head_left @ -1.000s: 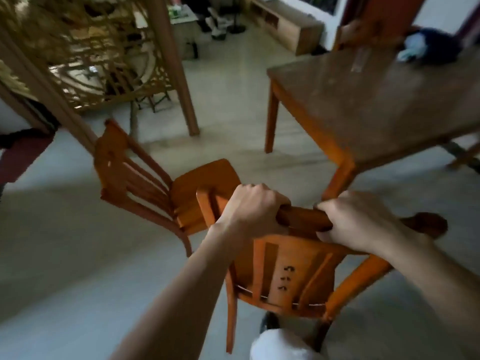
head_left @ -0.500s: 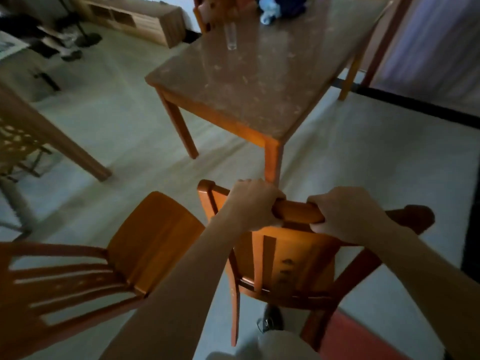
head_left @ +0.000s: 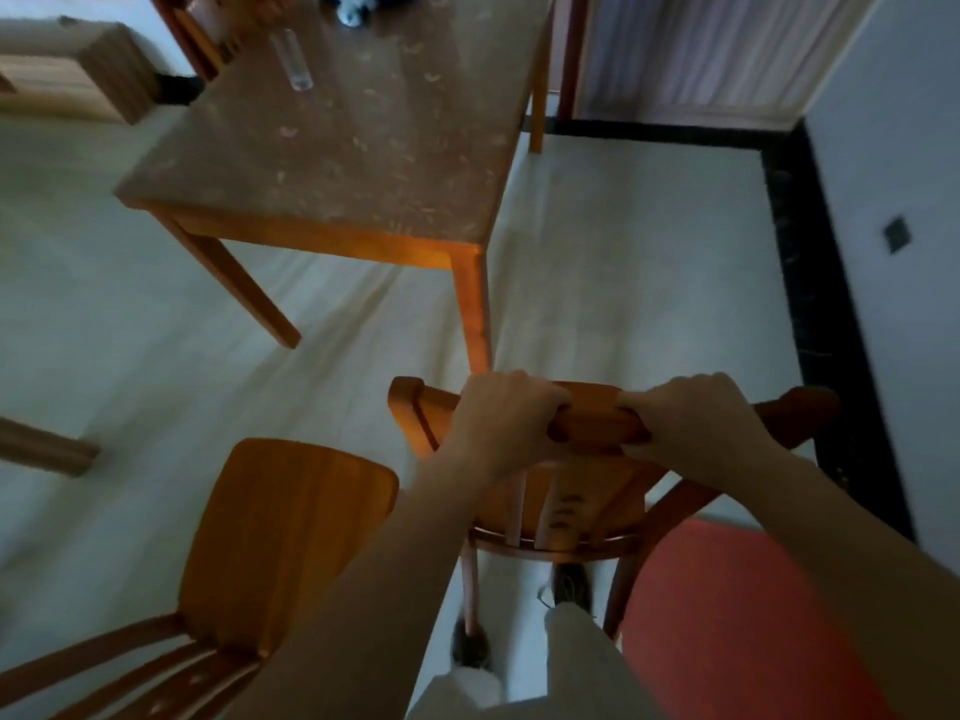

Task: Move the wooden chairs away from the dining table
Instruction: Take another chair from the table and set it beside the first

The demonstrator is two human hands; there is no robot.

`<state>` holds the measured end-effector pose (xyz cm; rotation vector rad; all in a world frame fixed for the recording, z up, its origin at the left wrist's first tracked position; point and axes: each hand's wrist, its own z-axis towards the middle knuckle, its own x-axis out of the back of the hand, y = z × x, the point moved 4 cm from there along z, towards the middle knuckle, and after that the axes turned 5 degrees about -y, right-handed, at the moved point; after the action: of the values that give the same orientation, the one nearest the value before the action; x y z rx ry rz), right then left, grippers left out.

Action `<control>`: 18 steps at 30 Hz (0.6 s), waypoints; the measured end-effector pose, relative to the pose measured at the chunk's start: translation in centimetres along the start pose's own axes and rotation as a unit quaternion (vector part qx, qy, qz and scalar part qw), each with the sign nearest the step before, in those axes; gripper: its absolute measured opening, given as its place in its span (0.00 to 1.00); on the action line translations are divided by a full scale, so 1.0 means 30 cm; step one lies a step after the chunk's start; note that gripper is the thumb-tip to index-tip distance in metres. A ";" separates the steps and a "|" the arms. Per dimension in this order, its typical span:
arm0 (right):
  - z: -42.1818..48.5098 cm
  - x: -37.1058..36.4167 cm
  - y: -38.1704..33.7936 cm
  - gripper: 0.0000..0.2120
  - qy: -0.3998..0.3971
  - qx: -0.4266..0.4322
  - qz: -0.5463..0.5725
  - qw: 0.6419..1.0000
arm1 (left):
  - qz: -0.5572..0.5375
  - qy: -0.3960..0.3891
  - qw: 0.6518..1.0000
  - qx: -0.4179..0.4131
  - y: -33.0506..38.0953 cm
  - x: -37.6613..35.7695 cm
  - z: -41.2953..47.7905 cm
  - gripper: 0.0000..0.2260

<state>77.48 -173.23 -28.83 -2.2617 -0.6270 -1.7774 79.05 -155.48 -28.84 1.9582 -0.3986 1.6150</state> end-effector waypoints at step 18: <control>-0.680 -0.384 -0.633 0.08 0.035 -0.055 0.128 0.990 | -0.049 -0.092 0.993 -0.047 0.281 -0.469 -0.768 0.06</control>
<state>49.02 -166.97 -36.60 -2.2195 -0.2179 -1.7925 52.76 -150.28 -37.86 2.0285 -0.4354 1.3370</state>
